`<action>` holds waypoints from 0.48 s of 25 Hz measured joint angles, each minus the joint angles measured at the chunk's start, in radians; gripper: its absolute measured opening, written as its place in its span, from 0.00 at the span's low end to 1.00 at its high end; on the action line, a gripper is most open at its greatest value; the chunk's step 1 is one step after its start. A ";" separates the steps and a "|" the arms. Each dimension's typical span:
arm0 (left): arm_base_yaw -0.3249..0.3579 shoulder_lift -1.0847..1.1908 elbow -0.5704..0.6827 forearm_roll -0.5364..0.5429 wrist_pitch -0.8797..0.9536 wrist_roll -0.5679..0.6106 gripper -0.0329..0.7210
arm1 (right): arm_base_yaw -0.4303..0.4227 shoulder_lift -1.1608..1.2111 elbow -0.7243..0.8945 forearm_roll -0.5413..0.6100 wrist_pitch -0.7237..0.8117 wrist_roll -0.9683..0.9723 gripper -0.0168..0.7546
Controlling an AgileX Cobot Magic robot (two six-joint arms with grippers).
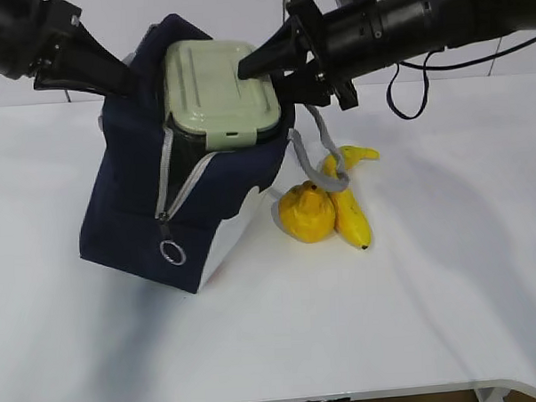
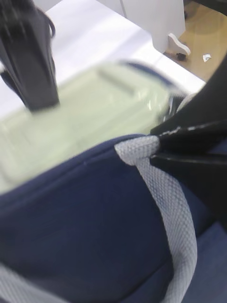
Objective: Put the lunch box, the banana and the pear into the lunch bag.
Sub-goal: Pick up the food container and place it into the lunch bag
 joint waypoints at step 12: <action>-0.039 0.012 -0.002 -0.026 -0.046 0.037 0.04 | 0.040 0.137 -0.002 0.080 -0.055 -0.031 0.50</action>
